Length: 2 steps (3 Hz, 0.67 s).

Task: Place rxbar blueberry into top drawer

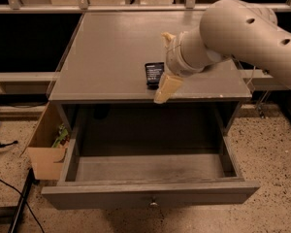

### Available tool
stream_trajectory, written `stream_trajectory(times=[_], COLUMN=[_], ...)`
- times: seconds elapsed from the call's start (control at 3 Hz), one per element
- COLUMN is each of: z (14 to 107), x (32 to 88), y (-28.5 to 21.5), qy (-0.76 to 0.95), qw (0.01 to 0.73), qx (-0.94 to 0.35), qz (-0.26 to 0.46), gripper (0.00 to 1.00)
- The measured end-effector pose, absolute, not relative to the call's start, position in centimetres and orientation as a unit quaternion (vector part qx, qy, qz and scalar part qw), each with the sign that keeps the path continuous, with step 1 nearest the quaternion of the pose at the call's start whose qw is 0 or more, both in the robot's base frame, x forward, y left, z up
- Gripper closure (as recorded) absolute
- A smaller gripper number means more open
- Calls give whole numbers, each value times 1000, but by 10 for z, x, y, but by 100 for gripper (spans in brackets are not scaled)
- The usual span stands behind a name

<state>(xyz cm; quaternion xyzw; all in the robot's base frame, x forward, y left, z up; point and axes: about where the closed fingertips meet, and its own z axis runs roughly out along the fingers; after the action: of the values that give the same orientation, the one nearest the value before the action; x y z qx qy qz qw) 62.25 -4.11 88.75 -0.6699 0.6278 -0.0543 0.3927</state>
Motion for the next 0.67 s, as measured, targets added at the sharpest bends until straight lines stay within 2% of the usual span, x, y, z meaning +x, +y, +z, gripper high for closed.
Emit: stream_trajectory(times=[0.33, 0.67], z=[889, 891], x=[631, 640], y=[-43, -40], qy=[626, 622], qw=[403, 411], qx=[-664, -662], qz=[-65, -75], gripper=[0, 12])
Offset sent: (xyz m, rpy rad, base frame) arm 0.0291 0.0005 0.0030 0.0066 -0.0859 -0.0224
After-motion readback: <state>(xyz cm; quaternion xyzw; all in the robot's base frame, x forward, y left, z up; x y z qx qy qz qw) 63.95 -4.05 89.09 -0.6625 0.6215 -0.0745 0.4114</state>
